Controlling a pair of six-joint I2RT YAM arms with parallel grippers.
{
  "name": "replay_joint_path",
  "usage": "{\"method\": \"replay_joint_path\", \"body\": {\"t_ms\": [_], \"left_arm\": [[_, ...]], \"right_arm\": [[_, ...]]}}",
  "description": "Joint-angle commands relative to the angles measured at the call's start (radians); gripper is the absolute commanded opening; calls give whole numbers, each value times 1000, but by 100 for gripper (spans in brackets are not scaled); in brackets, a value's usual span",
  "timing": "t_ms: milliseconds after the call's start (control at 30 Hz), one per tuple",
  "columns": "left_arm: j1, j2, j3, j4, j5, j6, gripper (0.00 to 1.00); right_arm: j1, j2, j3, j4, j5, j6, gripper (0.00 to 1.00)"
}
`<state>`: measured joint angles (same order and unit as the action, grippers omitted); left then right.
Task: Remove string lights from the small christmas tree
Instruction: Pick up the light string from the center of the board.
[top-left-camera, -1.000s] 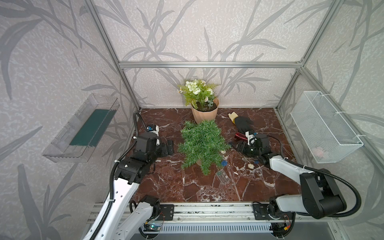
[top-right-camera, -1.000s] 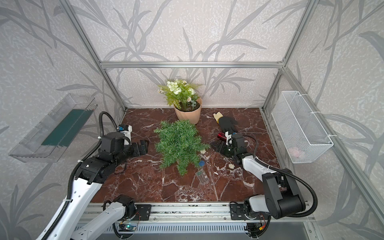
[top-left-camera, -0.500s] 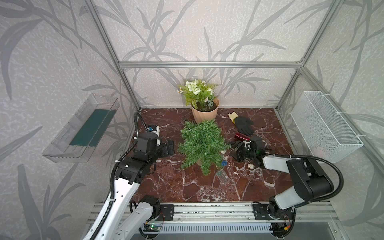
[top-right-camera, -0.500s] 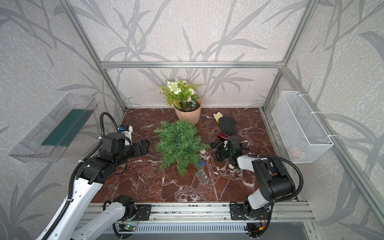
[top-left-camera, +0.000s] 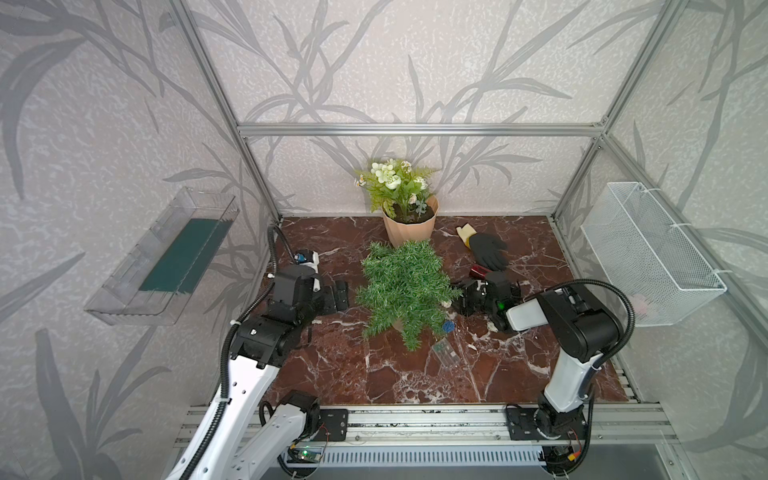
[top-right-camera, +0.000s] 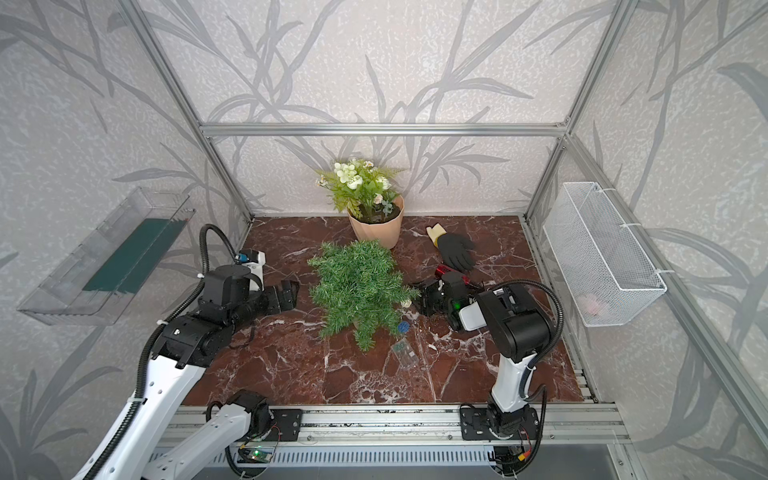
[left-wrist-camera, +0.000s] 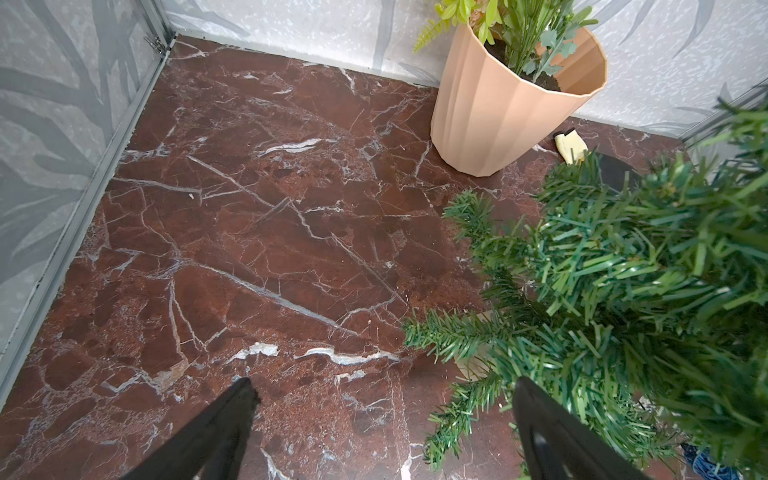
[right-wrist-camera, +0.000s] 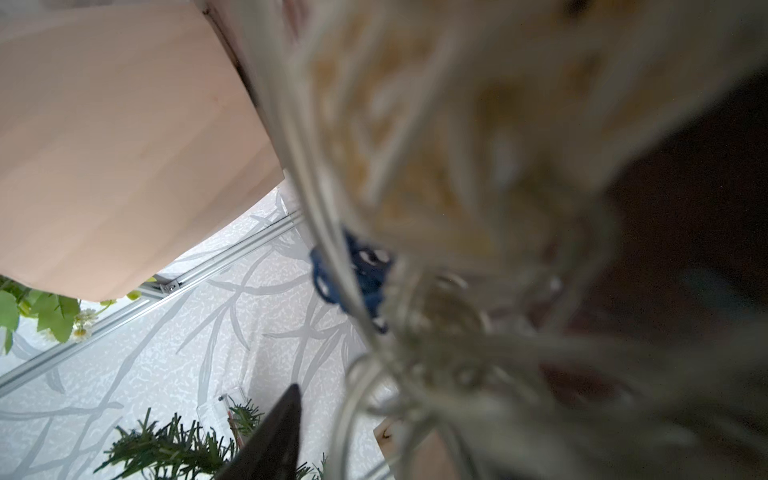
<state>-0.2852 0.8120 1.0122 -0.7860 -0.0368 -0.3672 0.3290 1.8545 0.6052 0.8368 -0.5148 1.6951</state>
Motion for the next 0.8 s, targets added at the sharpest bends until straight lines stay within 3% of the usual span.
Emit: {"method": "replay_joint_path", "body": {"t_ms": [0, 133, 267, 500, 767], "left_arm": [[6, -10, 4, -18, -27, -1, 97], [6, -7, 2, -14, -23, -3, 97], [6, -7, -1, -10, -22, -4, 97], [6, -15, -4, -16, -24, -1, 97], [6, -20, -7, -19, -26, 1, 97]], "right_arm": [[1, 0, 13, 54, 41, 7, 44], [1, -13, 4, 81, 48, 1, 17], [-4, -19, -19, 152, 49, 1, 0], [-38, -52, -47, 242, 20, -7, 0], [-72, -142, 4, 172, -24, -65, 0]]}}
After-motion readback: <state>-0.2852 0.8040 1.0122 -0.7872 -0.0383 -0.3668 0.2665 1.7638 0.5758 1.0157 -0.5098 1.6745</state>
